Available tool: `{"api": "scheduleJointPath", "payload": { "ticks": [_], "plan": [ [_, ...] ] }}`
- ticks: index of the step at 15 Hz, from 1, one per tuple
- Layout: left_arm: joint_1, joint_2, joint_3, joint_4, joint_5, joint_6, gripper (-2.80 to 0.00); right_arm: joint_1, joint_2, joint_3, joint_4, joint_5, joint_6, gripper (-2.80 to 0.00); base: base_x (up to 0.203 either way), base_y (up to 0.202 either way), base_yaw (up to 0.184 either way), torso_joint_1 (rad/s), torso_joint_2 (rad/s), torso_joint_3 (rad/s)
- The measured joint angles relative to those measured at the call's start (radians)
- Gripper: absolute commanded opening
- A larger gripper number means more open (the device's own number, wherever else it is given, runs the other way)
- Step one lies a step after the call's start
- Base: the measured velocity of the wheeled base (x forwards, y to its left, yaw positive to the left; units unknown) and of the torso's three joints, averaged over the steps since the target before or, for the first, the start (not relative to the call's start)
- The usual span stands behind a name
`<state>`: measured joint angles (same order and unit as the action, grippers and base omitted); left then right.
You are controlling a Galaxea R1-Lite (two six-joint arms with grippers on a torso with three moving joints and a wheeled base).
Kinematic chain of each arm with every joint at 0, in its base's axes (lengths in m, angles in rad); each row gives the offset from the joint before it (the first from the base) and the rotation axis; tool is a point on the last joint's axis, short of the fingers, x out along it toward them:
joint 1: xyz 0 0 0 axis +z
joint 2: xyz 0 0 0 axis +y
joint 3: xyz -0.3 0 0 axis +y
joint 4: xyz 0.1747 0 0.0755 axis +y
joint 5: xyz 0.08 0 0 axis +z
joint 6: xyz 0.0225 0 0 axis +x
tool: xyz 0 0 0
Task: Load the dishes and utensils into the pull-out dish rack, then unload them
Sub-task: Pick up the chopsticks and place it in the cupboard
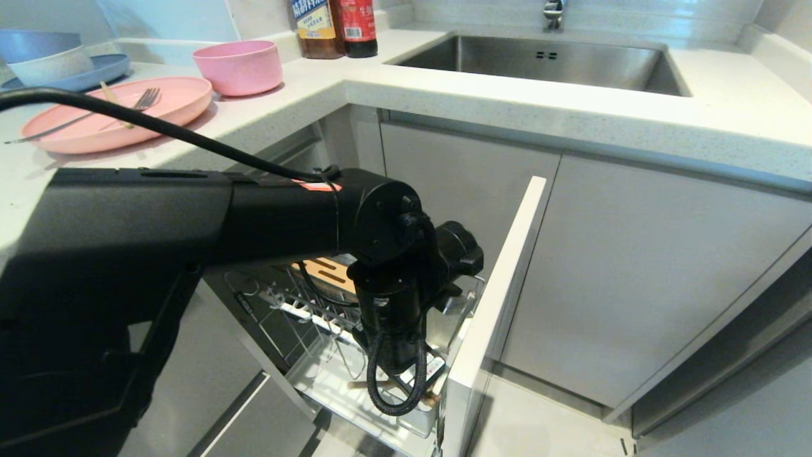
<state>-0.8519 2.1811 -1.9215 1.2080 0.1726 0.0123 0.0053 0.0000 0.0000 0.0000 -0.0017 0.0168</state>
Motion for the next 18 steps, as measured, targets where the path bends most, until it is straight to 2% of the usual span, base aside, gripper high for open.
{"api": "scheduleJointPath", "payload": {
  "ticks": [9,15,16,18],
  "plan": [
    [-0.001,-0.039,0.001,0.005,0.000,-0.008,0.00,0.000,0.000,0.000,0.000,0.000,0.000,-2.80,0.000,0.000,0.000,0.000,0.00,0.000],
    [-0.003,-0.133,0.001,0.006,0.002,-0.059,0.00,0.000,0.000,0.000,0.000,0.000,0.000,-2.80,0.000,0.000,0.000,0.000,0.00,0.000],
    [-0.003,-0.153,0.001,0.006,0.005,-0.071,-2.80,0.000,0.000,0.000,0.000,0.000,0.000,-2.80,0.000,0.000,0.000,0.000,0.00,0.000],
    [-0.002,-0.193,0.002,0.007,0.015,-0.085,-2.80,0.000,0.000,0.000,0.000,0.000,0.000,-2.80,0.000,0.000,0.000,0.000,0.00,0.000]
  ]
}}
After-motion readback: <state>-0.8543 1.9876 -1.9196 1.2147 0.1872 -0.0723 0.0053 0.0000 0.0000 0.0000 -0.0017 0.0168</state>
